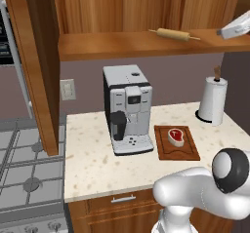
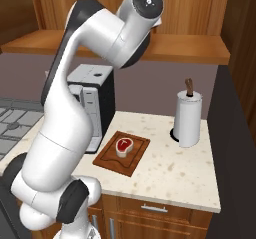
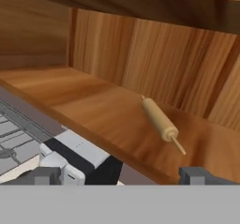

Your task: Open the cabinet, retrieve the rolling pin, and place it next to the meat on the cutting board to prepare for tenderizing.

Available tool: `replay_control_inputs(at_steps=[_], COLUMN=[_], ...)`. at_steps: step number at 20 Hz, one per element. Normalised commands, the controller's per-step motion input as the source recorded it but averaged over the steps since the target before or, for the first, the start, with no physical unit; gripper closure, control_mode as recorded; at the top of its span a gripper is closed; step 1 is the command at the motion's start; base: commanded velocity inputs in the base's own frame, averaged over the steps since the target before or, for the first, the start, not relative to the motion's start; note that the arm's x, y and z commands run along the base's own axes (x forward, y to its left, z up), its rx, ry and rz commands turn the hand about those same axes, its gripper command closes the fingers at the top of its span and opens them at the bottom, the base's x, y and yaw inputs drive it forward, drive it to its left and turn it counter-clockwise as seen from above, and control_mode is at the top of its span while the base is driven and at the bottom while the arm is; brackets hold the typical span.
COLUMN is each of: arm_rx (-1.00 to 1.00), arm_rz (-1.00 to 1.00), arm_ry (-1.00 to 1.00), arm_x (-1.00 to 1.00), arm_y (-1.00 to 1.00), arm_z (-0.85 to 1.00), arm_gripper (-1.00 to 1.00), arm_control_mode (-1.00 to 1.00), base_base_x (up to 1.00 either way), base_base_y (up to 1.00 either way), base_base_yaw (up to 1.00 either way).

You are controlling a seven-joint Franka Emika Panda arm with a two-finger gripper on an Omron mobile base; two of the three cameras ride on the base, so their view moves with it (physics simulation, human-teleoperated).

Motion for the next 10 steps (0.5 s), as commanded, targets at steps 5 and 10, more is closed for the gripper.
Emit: replay_control_inputs(at_steps=[5,10], arm_rx=[0.0,0.0], arm_rz=[0.0,0.0], arm_ry=[0.0,0.0], arm_x=[0.39,0.35], arm_y=[-0.01,0.0], arm_z=[-0.09,-0.05], arm_gripper=[-1.0,-1.0], arm_control_mode=[-1.0,-1.0], base_base_x=[0.0,0.0], base_base_y=[0.0,0.0], base_base_yaw=[0.0,0.0])
